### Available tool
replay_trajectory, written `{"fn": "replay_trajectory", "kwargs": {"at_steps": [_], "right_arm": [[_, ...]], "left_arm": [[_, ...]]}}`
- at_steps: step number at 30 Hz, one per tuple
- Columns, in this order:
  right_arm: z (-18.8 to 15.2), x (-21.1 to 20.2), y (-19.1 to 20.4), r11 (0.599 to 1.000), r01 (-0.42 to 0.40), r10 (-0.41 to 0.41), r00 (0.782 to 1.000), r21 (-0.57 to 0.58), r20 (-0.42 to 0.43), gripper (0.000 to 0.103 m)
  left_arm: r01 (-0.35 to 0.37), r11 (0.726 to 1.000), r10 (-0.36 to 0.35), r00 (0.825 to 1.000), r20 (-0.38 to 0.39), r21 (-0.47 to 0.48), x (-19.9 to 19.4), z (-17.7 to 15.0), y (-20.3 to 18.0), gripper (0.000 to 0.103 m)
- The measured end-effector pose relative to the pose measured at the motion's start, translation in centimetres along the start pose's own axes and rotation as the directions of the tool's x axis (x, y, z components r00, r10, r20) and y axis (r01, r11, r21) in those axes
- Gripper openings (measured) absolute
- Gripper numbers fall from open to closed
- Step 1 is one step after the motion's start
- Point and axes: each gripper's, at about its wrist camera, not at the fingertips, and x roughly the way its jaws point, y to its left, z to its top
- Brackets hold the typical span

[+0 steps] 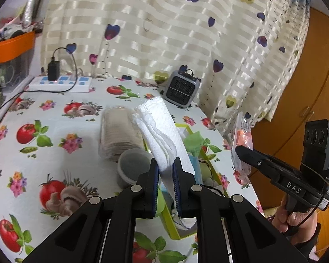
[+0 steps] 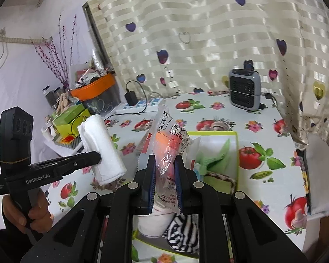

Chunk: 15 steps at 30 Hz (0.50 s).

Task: Organize soft objects
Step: 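Carry the white towel and clear bag over the white box with both grippers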

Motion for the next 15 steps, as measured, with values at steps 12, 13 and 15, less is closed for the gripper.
{"fn": "replay_trajectory", "kwargs": {"at_steps": [12, 13, 15], "right_arm": [[-1.2, 1.4, -4.2, 0.994, 0.034, -0.03, 0.999, 0.102, -0.039, 0.016], [-1.3, 1.6, -4.5, 0.993, 0.038, -0.034, 0.998, 0.107, -0.044, 0.016], [-1.5, 1.9, -4.9, 0.993, 0.043, -0.037, 0.998, 0.114, -0.053, 0.017]], "left_arm": [[0.019, 0.999, -0.017, 0.999, -0.043, 0.04, 2.8, 0.4, -1.5, 0.012], [0.019, 0.999, -0.017, 0.999, -0.045, 0.04, 3.0, 0.5, -1.5, 0.012], [0.019, 0.999, -0.017, 0.999, -0.051, 0.042, 3.6, 0.8, -1.6, 0.012]]}}
